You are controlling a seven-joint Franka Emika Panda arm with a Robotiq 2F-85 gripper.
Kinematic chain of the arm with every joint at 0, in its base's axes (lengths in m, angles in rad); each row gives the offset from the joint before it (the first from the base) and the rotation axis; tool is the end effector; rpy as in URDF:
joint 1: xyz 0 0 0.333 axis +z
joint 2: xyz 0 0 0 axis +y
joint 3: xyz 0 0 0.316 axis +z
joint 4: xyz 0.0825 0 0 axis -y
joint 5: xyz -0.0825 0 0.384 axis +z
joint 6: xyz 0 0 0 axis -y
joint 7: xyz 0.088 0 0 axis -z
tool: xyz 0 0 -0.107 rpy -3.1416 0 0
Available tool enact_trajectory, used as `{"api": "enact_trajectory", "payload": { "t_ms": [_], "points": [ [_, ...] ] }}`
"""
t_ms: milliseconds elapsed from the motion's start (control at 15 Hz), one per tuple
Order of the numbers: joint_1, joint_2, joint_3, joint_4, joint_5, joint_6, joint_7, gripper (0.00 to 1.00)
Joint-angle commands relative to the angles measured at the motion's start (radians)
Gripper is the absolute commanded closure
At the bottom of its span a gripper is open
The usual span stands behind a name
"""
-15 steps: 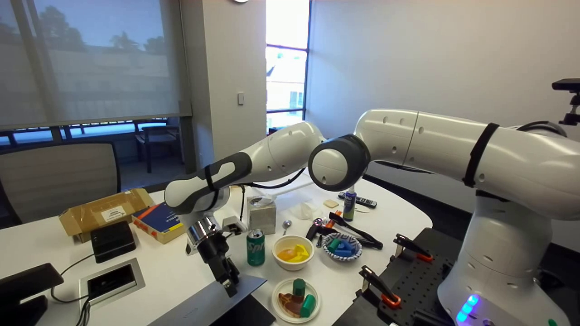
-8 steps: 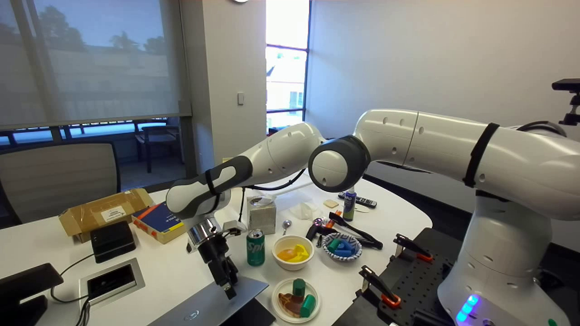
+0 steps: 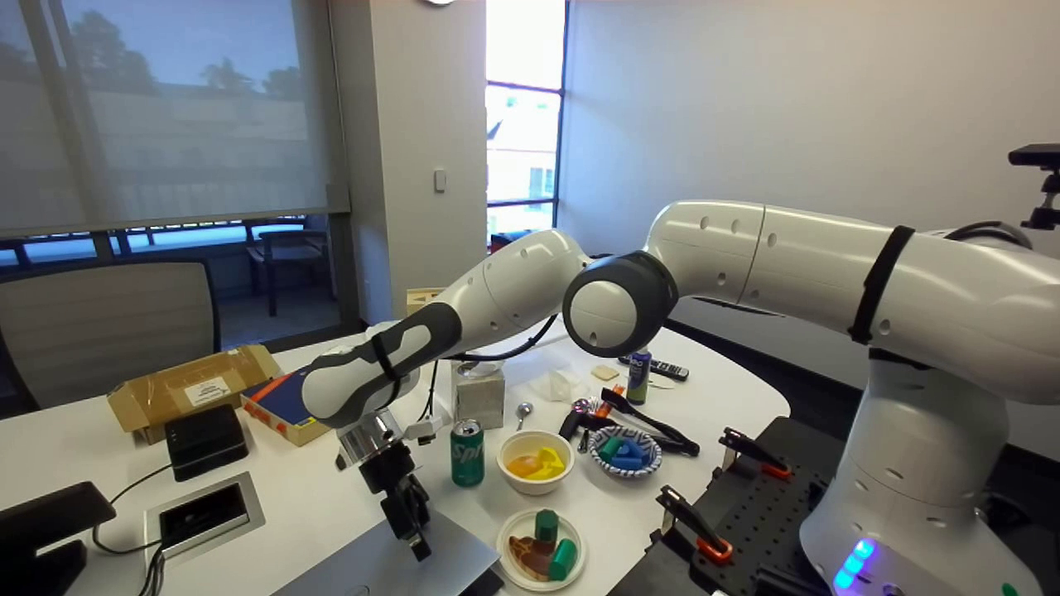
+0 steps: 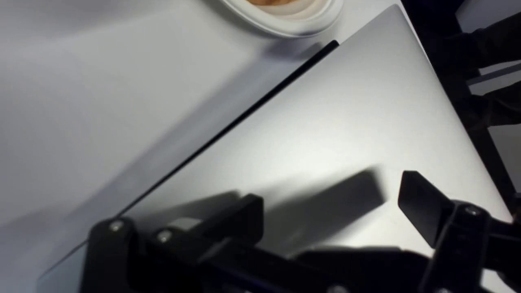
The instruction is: Fold the laptop
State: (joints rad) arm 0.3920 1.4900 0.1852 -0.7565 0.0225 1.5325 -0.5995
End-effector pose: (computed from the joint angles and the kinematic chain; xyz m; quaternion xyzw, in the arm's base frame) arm 0.5872 0.3298 -0.0303 -0.8027 -0.4747 0.3367 0.1299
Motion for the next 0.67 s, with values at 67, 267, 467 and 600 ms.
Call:
{"api": "enact_trajectory", "payload": {
  "t_ms": [67, 267, 467, 600],
  "points": [
    [0.018, 0.000, -0.013, -0.028, -0.045, 0.072, 0.026, 0.00],
    [0.019, 0.000, -0.016, -0.028, -0.056, 0.080, 0.030, 0.00],
    [0.012, 0.000, -0.011, -0.022, -0.061, 0.078, 0.033, 0.00],
    [-0.004, -0.001, 0.002, 0.000, -0.043, 0.063, 0.044, 0.00]
  ]
}}
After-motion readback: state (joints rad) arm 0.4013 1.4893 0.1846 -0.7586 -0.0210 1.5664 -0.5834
